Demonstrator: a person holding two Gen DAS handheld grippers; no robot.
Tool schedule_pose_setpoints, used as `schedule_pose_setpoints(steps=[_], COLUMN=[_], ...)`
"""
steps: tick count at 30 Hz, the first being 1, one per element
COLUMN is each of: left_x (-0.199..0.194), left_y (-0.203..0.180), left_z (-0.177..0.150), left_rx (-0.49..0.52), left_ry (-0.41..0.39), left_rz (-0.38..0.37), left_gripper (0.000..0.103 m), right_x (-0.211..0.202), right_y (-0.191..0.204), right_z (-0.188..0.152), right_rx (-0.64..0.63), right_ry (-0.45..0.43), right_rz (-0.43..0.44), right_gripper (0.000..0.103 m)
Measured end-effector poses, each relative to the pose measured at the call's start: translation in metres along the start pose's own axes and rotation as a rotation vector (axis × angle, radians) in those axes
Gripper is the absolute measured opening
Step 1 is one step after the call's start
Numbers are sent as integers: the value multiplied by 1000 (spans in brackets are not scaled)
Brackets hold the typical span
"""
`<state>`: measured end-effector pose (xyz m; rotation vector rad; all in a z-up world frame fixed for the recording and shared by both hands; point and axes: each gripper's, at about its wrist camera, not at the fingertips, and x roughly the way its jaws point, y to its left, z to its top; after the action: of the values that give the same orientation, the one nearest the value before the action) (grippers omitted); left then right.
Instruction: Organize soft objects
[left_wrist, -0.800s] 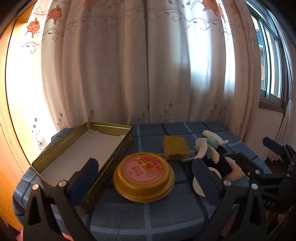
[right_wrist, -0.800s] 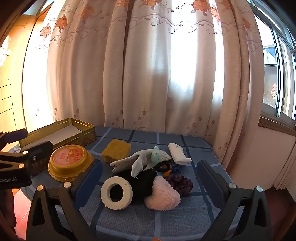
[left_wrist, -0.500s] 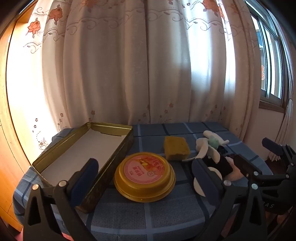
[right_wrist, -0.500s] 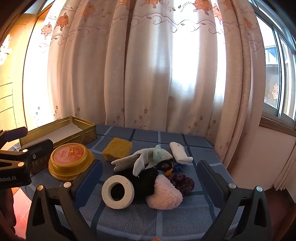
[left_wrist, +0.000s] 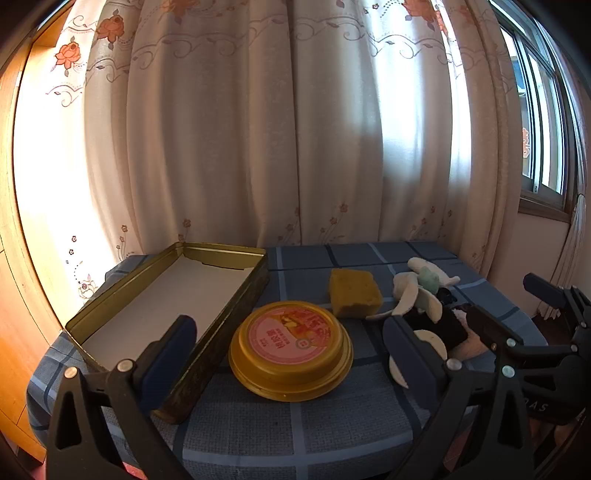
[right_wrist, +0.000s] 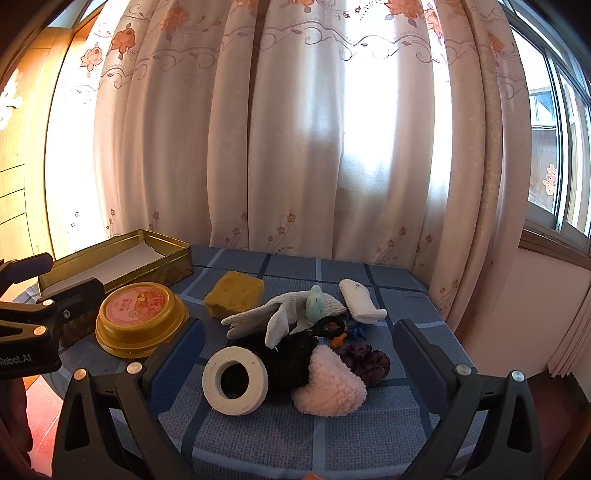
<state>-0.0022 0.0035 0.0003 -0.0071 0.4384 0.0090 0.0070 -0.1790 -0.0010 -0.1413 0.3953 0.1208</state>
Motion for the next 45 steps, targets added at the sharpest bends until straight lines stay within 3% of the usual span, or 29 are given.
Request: schedule_pose_setpoints(steps=[45], left_x=[7], left_y=[1], left_z=[-8], left_rx=[17], left_ry=[11], left_rz=[7], left_gripper=[103], right_x=[5], right_y=[-5], right_z=[-3], right_rx=[0], right_ry=[13], right_rz=[-4], right_gripper=[102])
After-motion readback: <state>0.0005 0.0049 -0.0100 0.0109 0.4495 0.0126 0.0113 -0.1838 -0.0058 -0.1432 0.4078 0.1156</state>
